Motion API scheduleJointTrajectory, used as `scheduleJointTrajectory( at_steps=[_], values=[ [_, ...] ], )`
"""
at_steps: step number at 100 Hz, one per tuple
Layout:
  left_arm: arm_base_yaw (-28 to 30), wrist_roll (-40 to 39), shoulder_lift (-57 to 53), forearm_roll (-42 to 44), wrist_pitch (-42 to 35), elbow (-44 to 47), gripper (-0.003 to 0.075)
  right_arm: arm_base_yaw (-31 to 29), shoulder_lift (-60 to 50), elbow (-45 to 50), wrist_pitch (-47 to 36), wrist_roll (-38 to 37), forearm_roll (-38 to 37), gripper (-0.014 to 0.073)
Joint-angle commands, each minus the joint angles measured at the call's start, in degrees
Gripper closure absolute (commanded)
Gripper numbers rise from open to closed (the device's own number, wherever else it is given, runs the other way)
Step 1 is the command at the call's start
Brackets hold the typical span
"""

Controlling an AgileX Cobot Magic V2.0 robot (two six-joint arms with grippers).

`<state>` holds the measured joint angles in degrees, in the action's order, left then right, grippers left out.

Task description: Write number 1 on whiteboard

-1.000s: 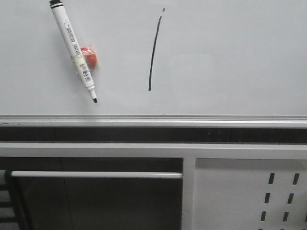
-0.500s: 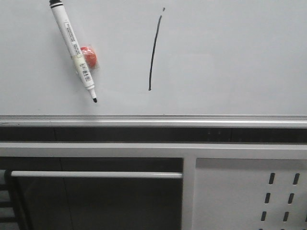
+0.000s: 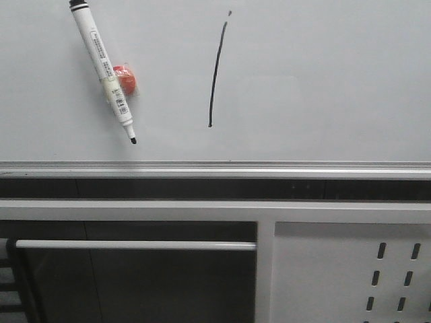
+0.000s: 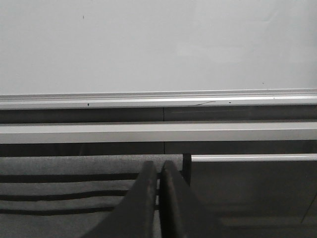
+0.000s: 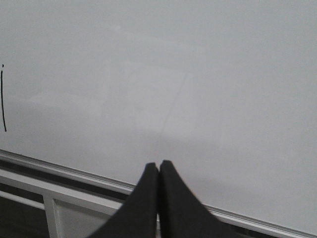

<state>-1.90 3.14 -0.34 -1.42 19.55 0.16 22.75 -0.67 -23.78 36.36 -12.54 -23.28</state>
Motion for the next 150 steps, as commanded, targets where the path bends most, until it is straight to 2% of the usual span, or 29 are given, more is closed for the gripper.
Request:
scheduleJointTrajectory(
  at_steps=[1, 23, 33, 43, 62, 83, 101, 115, 130, 150],
  values=[
    [0.15, -0.58, -1.51, 0.11, -3.70, 1.41, 0.0738, -0.31, -0.76, -1.29, -4.55, 0.08, -1.55, 0.0644],
    [0.15, -0.58, -1.51, 0.11, -3.70, 1.41, 0.0738, -0.57, -0.91, 0.48, -3.97, 0.08, -1.55, 0.0644],
    [0.15, -0.58, -1.51, 0.11, -3.70, 1.41, 0.0738, -2.73, -0.91, 2.58, -6.22, 0.08, -0.52, 0.0644],
    [0.15, -0.58, -1.51, 0.11, -3.70, 1.41, 0.0738, -6.82, -0.91, 5.69, -9.91, 0.08, 1.40, 0.0644],
    [0.15, -0.58, -1.51, 0.11, -3.70, 1.41, 0.0738, -15.58, -0.91, 13.48, -22.77, 0.08, 8.16, 0.0644],
    [0.15, -0.58, -1.51, 0.11, -3.70, 1.41, 0.0738, -23.11, -0.91, 22.40, -30.30, 0.18, 15.93, 0.0644],
    [0.15, -0.58, -1.51, 0.11, -3.70, 1.41, 0.0738, -26.80, -0.91, 26.14, -31.83, 1.29, 18.20, 0.0644],
    [0.15, -0.58, -1.51, 0.11, -3.70, 1.41, 0.0738, -27.31, -0.91, 26.14, -31.04, 7.15, 18.20, 0.0644],
    [0.15, -0.58, -1.51, 0.11, -3.70, 1.41, 0.0738, -27.81, -0.91, 26.14, -31.04, 15.37, 21.75, 0.0644],
    [0.15, -0.58, -1.51, 0.11, -3.70, 1.41, 0.0738, -29.28, -0.91, 26.14, -27.14, 17.95, 23.28, 0.0644]
  ],
)
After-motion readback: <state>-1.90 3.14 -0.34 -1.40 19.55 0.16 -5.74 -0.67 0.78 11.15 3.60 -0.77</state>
